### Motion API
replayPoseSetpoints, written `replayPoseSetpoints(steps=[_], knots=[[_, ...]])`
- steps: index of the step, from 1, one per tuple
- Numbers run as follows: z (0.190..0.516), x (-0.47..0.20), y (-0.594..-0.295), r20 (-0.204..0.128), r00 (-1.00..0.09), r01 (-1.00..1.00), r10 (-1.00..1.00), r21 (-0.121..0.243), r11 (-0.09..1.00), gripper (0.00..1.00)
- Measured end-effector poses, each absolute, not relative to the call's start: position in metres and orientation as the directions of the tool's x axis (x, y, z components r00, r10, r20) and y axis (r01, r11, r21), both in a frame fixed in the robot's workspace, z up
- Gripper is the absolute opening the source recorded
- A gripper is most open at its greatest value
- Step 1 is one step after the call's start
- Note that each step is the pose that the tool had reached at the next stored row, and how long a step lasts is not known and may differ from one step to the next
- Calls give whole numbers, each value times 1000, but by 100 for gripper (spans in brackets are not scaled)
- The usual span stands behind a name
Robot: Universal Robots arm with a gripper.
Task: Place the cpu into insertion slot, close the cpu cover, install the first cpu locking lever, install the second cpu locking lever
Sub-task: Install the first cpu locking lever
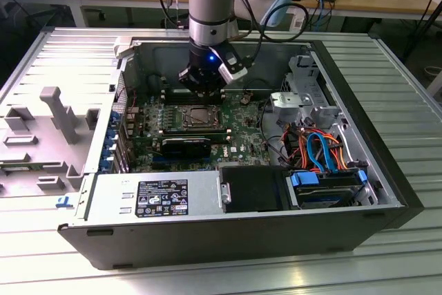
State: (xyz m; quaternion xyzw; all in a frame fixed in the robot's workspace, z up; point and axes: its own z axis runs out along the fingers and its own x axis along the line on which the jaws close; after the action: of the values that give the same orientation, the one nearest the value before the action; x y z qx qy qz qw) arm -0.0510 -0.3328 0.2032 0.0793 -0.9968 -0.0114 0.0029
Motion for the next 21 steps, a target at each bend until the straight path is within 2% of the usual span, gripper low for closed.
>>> replayPoseSetpoints(steps=[9, 15, 21], knots=[[213, -51, -340, 4, -987, -158, -158, 23, 987, 11], [213, -51, -369, 4, -987, -158, -158, 23, 987, 11], [213, -51, -378, 6, -988, -156, -156, 13, 988, 11]])
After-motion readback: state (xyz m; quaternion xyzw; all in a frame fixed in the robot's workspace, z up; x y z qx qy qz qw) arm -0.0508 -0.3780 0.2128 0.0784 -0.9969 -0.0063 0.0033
